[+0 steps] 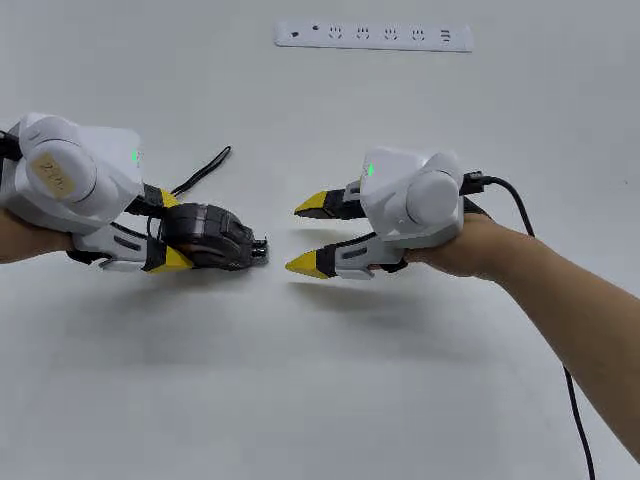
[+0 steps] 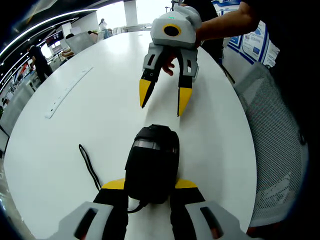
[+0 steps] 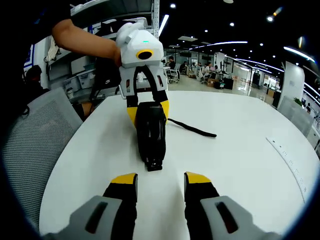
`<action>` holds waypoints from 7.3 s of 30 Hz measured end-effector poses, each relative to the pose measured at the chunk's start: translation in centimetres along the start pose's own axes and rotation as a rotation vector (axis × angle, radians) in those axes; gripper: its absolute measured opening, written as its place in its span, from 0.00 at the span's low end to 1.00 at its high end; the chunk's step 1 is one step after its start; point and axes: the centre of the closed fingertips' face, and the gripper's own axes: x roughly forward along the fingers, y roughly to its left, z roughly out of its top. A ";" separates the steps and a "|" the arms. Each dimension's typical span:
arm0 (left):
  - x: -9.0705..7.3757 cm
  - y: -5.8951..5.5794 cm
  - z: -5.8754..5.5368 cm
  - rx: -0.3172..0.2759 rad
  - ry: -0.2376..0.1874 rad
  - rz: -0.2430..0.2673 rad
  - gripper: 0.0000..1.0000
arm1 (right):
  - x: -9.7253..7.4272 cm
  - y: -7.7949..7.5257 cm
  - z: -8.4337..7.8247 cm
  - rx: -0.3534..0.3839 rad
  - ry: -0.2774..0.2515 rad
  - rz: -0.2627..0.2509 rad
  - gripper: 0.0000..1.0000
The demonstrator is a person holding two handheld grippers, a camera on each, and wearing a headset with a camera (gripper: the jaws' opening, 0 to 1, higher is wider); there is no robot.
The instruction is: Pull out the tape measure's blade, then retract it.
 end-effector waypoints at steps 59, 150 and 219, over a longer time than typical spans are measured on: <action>0.0 0.0 0.1 -0.012 -0.051 0.009 0.28 | 4.0 1.2 -0.1 -0.106 0.067 0.086 0.11; -0.2 -0.1 0.0 -0.021 -0.063 0.000 0.28 | -1.2 0.5 -2.5 -0.157 0.117 0.087 0.11; -0.1 -0.2 0.1 -0.018 -0.059 -0.006 0.28 | -7.0 0.3 -6.3 -0.120 0.154 0.088 0.11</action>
